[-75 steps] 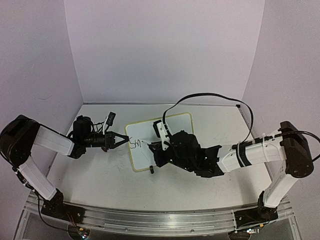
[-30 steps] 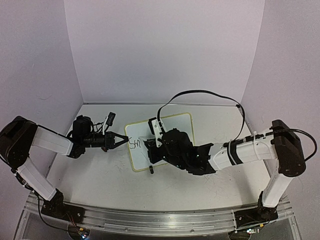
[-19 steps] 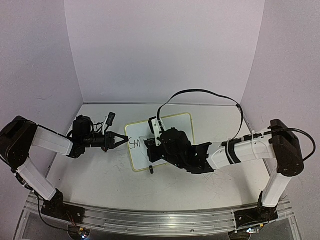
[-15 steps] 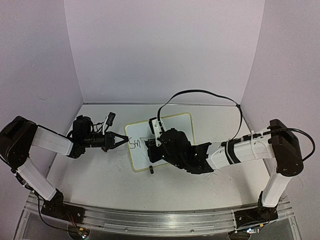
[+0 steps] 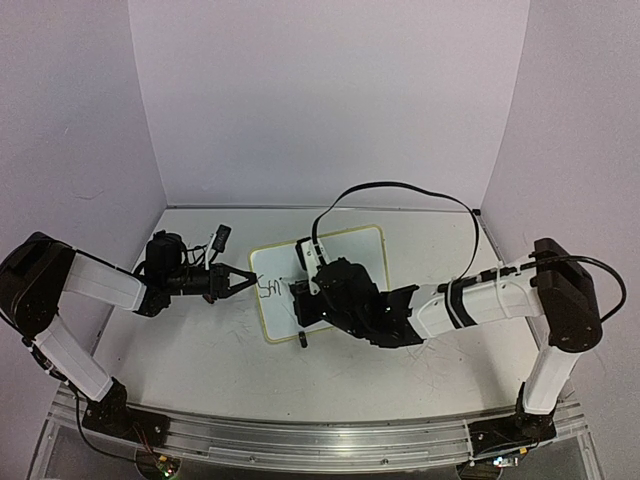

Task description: Write a sentence on the whiteboard

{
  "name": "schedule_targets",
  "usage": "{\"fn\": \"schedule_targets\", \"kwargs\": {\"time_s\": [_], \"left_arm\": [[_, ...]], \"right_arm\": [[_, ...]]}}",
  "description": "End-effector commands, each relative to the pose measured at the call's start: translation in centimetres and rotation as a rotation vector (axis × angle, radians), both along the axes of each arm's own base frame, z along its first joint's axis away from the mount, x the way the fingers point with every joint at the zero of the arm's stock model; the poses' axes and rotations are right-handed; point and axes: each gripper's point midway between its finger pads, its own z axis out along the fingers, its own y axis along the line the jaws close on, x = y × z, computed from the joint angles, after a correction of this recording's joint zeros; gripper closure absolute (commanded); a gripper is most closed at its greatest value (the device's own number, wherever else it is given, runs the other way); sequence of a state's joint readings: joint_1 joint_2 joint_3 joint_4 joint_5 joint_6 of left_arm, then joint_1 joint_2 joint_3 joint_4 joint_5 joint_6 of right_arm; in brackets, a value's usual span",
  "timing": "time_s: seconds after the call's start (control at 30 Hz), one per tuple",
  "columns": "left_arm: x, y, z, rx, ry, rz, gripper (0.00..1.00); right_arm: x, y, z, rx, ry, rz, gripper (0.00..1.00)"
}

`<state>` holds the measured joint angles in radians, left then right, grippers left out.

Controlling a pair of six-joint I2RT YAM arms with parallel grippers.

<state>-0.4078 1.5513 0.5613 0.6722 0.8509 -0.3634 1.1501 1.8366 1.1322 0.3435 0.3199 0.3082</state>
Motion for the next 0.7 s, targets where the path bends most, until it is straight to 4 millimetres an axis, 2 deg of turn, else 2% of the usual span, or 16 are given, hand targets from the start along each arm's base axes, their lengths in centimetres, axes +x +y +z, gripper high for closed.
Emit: {"fn": "schedule_targets", "kwargs": {"time_s": [0.0,0.23,0.4,0.5,0.67], "left_arm": [[-0.7,-0.3,0.7,-0.007,-0.008,-0.027,1.0],[-0.7,-0.2,0.7,-0.005,-0.007,-0.025,1.0],[-0.6,-0.3,0.6,-0.004,-0.004,-0.025,1.0],[-0.6,-0.3,0.6,-0.005,-0.005,-0.025,1.0],[-0.7,-0.3,0.5,-0.005,0.003,-0.029,1.0]], "right_arm": [[1.1,0.4,1.0,0.028,-0.014,-0.032,1.0],[1.2,-0.5,0.8,0.005,-0.002,-0.07,1.0],[-0.7,-0.6,3.3,0.102,-0.026,0.033,1.0],[-1.5,-0.8,2.4,0.114,-0.004,0.064,1.0],[-1.0,-0.3,1.7,0.088,-0.002,0.05,1.0]]}}
